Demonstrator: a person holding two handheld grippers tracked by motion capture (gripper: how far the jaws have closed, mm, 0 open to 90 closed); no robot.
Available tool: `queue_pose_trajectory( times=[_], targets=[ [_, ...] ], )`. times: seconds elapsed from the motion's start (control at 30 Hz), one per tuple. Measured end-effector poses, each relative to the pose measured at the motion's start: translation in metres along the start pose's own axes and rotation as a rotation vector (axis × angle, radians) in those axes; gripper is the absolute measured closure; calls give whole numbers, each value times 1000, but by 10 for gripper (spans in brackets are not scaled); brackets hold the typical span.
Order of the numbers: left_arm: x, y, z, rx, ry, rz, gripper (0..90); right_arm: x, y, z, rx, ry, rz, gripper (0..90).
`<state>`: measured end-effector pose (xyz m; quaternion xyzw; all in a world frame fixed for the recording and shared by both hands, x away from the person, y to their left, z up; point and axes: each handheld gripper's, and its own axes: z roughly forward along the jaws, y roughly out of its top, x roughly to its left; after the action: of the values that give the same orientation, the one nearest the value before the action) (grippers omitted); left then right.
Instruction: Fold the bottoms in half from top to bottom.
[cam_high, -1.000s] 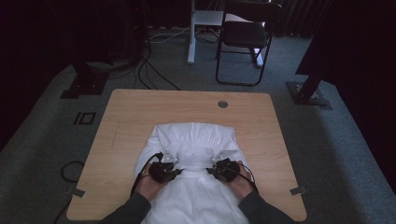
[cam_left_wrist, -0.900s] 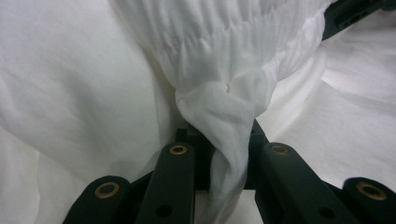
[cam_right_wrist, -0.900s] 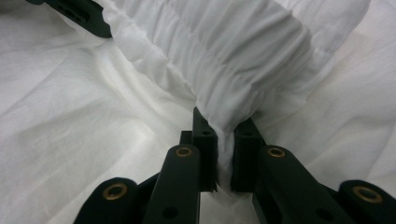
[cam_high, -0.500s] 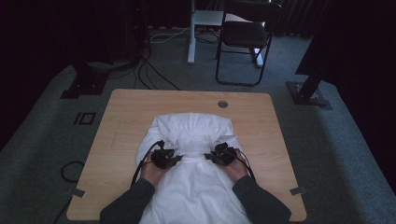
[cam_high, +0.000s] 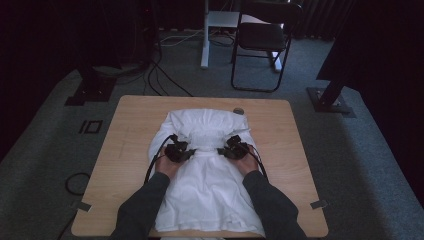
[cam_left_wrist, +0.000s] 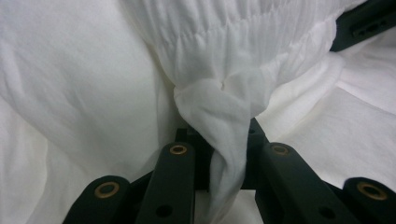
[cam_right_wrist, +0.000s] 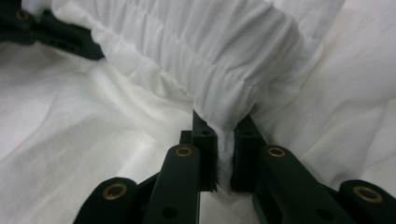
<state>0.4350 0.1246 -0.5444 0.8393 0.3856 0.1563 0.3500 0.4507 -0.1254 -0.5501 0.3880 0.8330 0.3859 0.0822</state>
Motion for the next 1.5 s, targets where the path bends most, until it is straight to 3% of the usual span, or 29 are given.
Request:
queue_pose_trajectory(
  times=[0.07, 0.23, 0.33, 0.5, 0.6, 0.77, 0.93, 1.03, 1.1, 1.2, 1.3, 1.37, 1.47, 1.5],
  targets=[
    [5, 4, 4, -2, 14, -11, 811, -3, 5, 5, -12, -10, 30, 829],
    [9, 11, 9, 6, 41, -31, 811, -5, 14, 12, -3, -29, 48, 829],
    [7, 10, 8, 1, 52, -40, 812, -2, 14, 12, -7, -46, 35, 830],
    [4, 16, -2, 8, 70, -20, 837, 4, 15, 0, -32, -63, 0, 833],
    [3, 25, -23, -59, 48, -31, 838, 10, 24, -19, -81, -73, -47, 833],
    [-7, 45, -80, -241, -41, -44, 841, 25, 41, -71, -237, -96, -116, 835],
    [-28, 56, -127, -344, -97, 3, 842, 46, 52, -129, -358, -83, -184, 835],
    [-41, 51, -147, -360, -129, 38, 841, 58, 47, -149, -373, -51, -205, 835],
    [-49, 40, -152, -354, -147, 48, 840, 67, 36, -157, -369, -35, -223, 835],
    [-59, 13, -143, -291, -160, 53, 838, 78, 11, -153, -324, -11, -220, 836],
    [-60, -20, -123, -209, -192, 22, 831, 83, -20, -133, -241, 4, -228, 834],
    [-60, -37, -107, -150, -216, -13, 830, 83, -41, -114, -176, 31, -202, 835],
    [-63, -65, -76, -33, -219, -41, 825, 80, -62, -90, -97, 49, -165, 835],
    [-63, -70, -71, -18, -220, -51, 822, 79, -69, -81, -63, 55, -155, 834]
  ],
)
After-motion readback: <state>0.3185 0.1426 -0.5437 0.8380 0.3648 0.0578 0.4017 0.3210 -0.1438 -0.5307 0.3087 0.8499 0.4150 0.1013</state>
